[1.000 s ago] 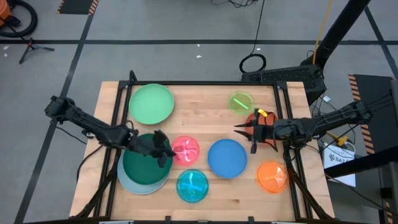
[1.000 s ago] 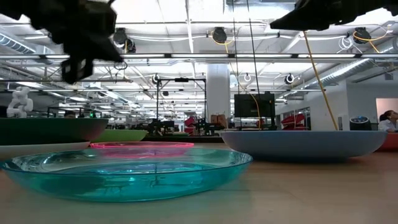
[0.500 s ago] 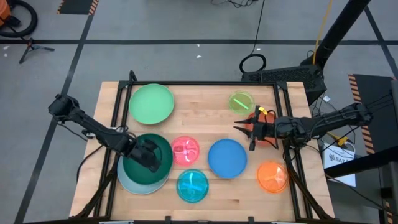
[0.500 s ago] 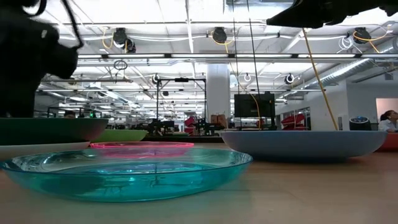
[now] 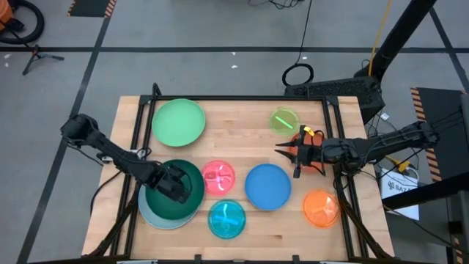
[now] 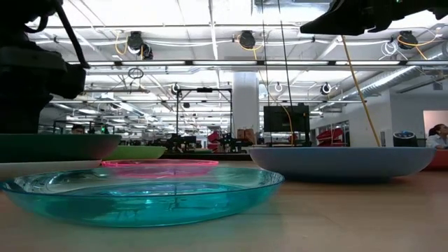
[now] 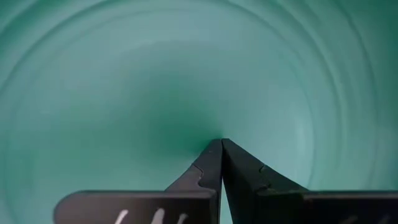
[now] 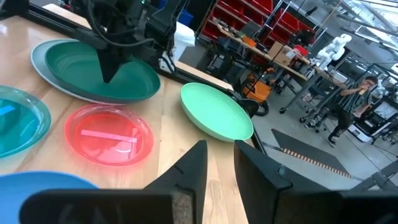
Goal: Stack plastic plates
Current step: Stack the dark green plate on top of the gray plate, then stack the green plate on top of the dark green plate
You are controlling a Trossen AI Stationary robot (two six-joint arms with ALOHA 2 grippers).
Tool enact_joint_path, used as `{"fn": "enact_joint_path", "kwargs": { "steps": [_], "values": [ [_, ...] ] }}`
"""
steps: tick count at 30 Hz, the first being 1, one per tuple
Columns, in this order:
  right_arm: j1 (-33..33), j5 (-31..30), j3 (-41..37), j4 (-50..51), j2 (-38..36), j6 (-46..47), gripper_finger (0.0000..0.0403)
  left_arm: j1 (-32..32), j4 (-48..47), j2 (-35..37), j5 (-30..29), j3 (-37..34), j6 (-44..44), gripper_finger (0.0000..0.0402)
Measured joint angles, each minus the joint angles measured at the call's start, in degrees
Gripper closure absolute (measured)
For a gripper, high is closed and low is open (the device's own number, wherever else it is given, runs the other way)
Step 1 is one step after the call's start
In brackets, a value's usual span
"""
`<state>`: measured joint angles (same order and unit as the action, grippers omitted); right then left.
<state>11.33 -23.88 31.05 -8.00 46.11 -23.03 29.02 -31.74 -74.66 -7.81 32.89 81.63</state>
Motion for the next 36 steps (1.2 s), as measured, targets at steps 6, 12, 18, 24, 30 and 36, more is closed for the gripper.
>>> {"fn": "enact_joint_path", "kwargs": {
  "steps": [6,12,18,24,30,36],
  "values": [
    [0.0,0.0,0.0,0.1,0.0,-0.1,0.033,1.9,-6.0,-0.5,0.8,4.3,0.8,0.0385],
    [0.0,0.0,0.0,0.1,0.0,0.0,0.033,3.2,-14.6,-0.4,1.2,7.3,2.9,0.0385],
    [0.0,0.0,0.0,0.1,0.0,0.2,0.033,3.5,-16.1,-0.4,2.3,7.8,3.9,0.0385],
    [0.0,0.0,0.0,0.0,0.6,1.4,0.033,0.7,-16.3,-0.4,-0.6,12.9,-3.7,0.0385],
    [0.0,0.0,0.0,0.3,2.1,3.1,0.033,-7.0,-16.6,-0.4,-7.3,20.9,-20.7,0.0385],
    [0.0,0.1,0.0,1.9,2.5,6.4,0.033,-20.3,-18.7,-0.3,-7.7,25.1,-37.3,0.0385]
  ]
}}
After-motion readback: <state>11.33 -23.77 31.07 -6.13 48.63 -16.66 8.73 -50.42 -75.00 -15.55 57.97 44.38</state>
